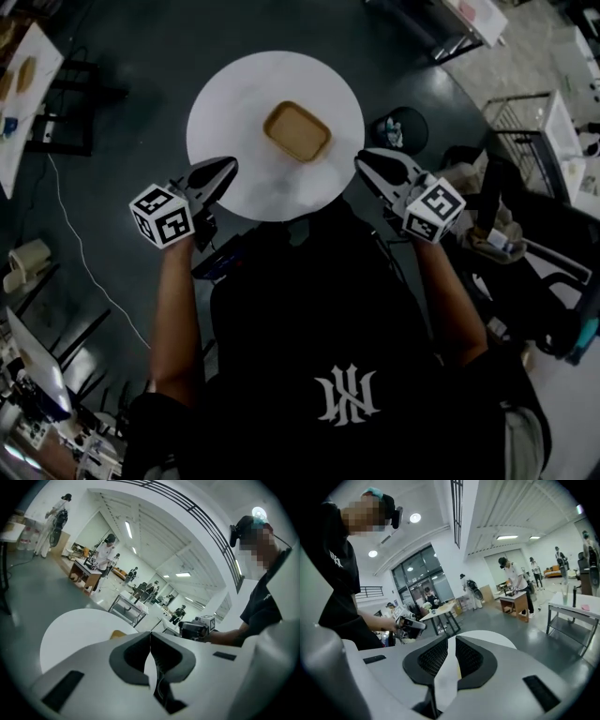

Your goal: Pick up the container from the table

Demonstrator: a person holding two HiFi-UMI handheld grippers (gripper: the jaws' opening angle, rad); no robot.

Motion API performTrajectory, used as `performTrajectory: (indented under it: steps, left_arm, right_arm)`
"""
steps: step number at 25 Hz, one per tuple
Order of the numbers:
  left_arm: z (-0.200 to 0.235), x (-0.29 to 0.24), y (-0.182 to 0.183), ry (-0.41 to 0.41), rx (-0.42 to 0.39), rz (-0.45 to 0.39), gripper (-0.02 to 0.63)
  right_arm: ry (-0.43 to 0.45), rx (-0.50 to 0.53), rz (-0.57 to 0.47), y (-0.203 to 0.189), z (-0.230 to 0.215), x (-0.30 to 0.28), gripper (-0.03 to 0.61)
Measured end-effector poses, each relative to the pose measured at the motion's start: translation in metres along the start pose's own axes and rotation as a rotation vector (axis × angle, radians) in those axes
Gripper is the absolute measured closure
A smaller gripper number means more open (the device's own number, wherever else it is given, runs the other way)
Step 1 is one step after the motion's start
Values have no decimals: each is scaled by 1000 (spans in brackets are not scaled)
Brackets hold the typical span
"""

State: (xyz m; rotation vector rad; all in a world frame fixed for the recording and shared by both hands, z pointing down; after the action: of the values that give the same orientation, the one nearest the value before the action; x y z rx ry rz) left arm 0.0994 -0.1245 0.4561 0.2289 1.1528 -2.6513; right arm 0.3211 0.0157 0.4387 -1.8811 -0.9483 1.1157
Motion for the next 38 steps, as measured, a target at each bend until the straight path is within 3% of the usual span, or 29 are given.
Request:
performTrajectory:
  steps: [4,8,11,15,19,23,28,38]
  left_arm:
    - [6,-16,-8,59,55,-37,609]
    - [13,-26,-27,102,131,-75,606]
    - [21,-38,-42,124,192,-58,570]
    - [30,-55,-65,156,279,-78,541]
    - [48,-70,-84,177,367,-71,516]
    - [66,-83,-92,179,451,-116,477]
    - [79,-96,-103,214,511,-123,465]
    - [97,-117,-123,249,637,-105,454]
  right_arm:
    - [82,29,71,-2,-24,-22,459]
    - [139,48,126,-7,-49,-38,457]
    - [170,44,181,-11,-62,-57,456]
    - [259,24,264,-25,-66,-88,414]
    - [285,43,317,-38,-73,-117,413]
    - [334,33,382,-56,-76,-147,413]
    - [299,87,450,-76,-86,-168,413]
    - [280,73,572,-111,-108,-188,413]
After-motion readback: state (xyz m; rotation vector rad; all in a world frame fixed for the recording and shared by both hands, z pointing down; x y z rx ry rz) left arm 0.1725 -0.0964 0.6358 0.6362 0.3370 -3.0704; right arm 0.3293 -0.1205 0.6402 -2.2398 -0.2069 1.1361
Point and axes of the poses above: the fingertips, and each gripper's own axes: x backward along the fingers, z to its left, y out of its top, the point moved 3 cm from there along x, backward along the fingers, and after that the axes turned 8 degrees about -y, right-handed, at the moved point
